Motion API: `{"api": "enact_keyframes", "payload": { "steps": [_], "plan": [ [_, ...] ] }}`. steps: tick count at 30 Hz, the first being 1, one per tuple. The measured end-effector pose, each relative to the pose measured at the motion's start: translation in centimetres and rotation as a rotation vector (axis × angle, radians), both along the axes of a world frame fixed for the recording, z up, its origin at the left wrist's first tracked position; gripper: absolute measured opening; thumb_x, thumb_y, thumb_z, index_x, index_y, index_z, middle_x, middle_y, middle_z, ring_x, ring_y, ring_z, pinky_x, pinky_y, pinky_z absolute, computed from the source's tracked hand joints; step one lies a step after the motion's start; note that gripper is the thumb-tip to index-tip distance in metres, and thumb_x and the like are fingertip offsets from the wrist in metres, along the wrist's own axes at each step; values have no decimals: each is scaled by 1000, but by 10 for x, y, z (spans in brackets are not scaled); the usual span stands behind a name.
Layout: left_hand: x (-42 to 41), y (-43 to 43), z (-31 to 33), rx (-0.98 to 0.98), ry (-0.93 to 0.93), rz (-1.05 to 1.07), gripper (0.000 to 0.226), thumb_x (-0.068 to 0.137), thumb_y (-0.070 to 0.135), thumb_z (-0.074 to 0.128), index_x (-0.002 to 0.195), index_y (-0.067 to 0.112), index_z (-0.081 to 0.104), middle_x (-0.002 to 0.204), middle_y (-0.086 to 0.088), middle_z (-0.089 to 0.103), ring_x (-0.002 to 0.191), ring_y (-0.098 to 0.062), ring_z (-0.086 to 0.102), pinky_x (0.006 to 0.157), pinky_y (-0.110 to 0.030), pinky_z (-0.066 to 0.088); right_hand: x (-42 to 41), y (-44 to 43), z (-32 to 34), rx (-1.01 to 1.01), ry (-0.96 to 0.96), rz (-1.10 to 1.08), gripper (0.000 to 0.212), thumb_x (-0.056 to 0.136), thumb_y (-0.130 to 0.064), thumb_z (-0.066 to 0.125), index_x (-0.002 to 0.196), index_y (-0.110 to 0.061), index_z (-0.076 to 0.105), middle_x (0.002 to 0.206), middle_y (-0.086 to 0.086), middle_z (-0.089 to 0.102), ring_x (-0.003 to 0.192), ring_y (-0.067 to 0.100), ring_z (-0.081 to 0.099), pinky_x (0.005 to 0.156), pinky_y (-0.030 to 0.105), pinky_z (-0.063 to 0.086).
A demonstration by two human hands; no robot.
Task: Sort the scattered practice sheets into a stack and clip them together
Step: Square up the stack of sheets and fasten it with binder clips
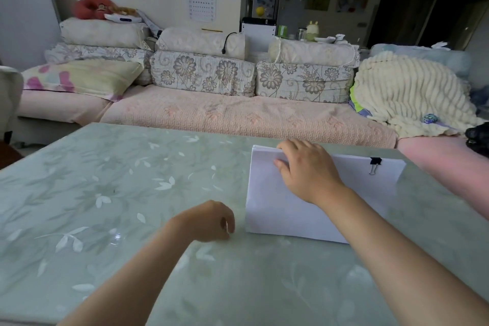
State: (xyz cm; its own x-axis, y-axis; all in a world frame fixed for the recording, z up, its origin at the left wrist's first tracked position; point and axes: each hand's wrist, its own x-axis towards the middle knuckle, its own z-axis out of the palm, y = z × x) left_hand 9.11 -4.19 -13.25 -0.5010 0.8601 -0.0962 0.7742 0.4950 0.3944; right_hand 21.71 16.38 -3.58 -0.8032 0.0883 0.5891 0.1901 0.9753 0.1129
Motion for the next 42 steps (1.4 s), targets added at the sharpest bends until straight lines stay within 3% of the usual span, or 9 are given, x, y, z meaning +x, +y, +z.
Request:
{"api": "enact_keyframes", "payload": {
  "steps": [10, 14, 16, 19, 28, 31, 35, 40, 42],
  "plan": [
    [73, 49, 12, 166, 161, -265, 24, 79, 38, 70, 101, 30, 68, 101, 14, 69, 84, 0, 55, 70, -18, 42, 0, 2, 0, -15, 0, 4, 27, 89, -34, 54, 105, -13, 60, 99, 8, 68, 91, 33, 62, 77, 41, 46],
    [66, 50, 74, 739, 322, -101, 19, 82, 31, 50, 84, 23, 67, 77, 10, 64, 64, -6, 53, 64, -29, 50, 2, 3, 1, -9, -10, 25, 31, 88, -38, 45, 103, -15, 60, 97, 7, 66, 89, 32, 62, 75, 40, 45],
    [49, 51, 98, 961, 465, 2, 18, 85, 19, 53, 99, 14, 64, 93, 3, 59, 79, -9, 51, 73, -25, 45, 4, 4, -1, 6, 10, 54, 23, 89, -32, 54, 103, -14, 59, 96, 6, 64, 88, 32, 61, 74, 40, 44],
    [27, 55, 108, 724, 460, 16, 37, 93, 17, 55, 129, 10, 54, 121, -4, 53, 108, -18, 46, 95, -26, 36, 6, 5, 0, -10, 34, 87, 21, 90, -31, 60, 103, -14, 59, 97, 5, 64, 88, 30, 61, 73, 39, 43],
    [22, 62, 95, 661, 328, -4, 20, 100, 15, 45, 107, 8, 62, 97, -5, 57, 85, -25, 56, 74, -38, 45, 21, -2, -6, 224, 290, 246, 19, 89, -22, 60, 103, -13, 69, 94, 8, 58, 85, 29, 50, 76, 40, 42],
    [24, 63, 95, 681, 300, 29, 21, 99, 14, 46, 108, 10, 65, 98, -4, 57, 86, -23, 55, 74, -36, 46, 31, -11, -22, 85, 5, 420, 16, 89, -24, 53, 85, -17, 67, 78, 2, 62, 71, 27, 56, 61, 34, 45],
    [25, 65, 94, 703, 290, 62, 23, 99, 15, 46, 108, 12, 66, 99, -1, 57, 88, -19, 54, 73, -32, 44, 35, -13, -62, -332, -655, 32, 41, 84, -48, 54, 83, -9, 68, 85, 8, 71, 76, 26, 62, 64, 31, 47],
    [24, 67, 94, 723, 283, 73, 23, 99, 14, 47, 110, 11, 67, 95, 5, 50, 84, -17, 51, 72, -31, 43, 38, -16, -90, -607, -670, -63, 49, 78, -49, 64, 66, -2, 58, 63, 20, 47, 58, 27, 34, 54, 34, 31],
    [23, 67, 94, 727, 285, 61, 23, 99, 13, 47, 109, 11, 68, 94, 4, 50, 84, -17, 51, 73, -32, 45, 38, -18, -92, -675, -669, -35, 31, 80, -40, 67, 67, -12, 68, 69, 8, 65, 61, 20, 51, 59, 34, 45]
  ]
}}
